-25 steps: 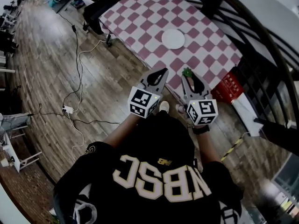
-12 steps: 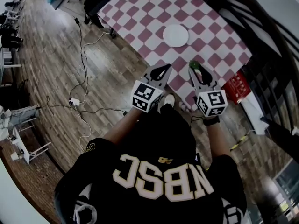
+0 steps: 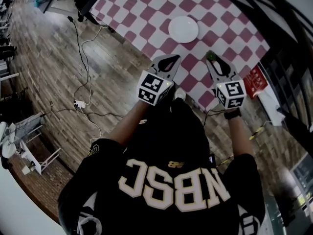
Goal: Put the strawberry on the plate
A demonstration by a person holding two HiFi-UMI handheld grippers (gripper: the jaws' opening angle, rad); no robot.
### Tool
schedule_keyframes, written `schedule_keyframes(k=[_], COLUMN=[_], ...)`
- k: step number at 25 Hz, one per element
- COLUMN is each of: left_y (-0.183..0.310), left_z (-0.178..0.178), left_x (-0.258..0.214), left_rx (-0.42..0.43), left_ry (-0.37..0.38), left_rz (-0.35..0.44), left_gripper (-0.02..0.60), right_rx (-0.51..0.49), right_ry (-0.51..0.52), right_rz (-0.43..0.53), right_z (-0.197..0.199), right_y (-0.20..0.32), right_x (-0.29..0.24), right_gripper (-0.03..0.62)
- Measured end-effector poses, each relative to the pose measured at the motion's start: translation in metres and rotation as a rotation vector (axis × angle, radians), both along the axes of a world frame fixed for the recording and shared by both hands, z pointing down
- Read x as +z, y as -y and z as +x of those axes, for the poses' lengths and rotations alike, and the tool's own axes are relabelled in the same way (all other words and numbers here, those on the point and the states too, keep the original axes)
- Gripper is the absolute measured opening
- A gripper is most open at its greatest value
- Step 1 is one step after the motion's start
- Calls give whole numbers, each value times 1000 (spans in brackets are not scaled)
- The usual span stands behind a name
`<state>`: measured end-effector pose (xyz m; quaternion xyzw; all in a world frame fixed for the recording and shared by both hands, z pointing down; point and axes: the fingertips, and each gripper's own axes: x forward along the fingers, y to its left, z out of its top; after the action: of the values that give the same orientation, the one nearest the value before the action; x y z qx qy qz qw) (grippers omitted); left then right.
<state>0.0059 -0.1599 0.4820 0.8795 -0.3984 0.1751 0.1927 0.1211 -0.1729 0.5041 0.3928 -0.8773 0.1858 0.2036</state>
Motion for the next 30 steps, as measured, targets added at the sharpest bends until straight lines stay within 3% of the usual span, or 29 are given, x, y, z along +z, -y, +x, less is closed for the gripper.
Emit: schedule_keyframes(k=[4, 9, 16, 19, 24, 30], left_y=[13, 39, 65, 77, 81, 74], left_z=[-2, -23, -46, -48, -33, -20], left_x=[16, 38, 63, 76, 88, 94], left_rx=[57, 69, 81, 97, 107, 122], left_ry=[1, 22, 38, 39, -3, -24], left_rz=[-42, -71, -105, -114, -134, -166], left_gripper=[15, 15, 15, 15, 15, 15], right_rx=[-35, -108, -329, -401, -354, -388], right_ry=[-116, -224, -427, -445, -374, -430], right_rz=[-34, -61, 29, 44, -12, -2], right_z=[12, 9, -30, -61, -100, -123], right_y=[15, 45, 84, 101, 127, 135], right_x=[34, 66, 89, 103, 121, 140], right_gripper=[144, 144, 144, 144, 144, 144])
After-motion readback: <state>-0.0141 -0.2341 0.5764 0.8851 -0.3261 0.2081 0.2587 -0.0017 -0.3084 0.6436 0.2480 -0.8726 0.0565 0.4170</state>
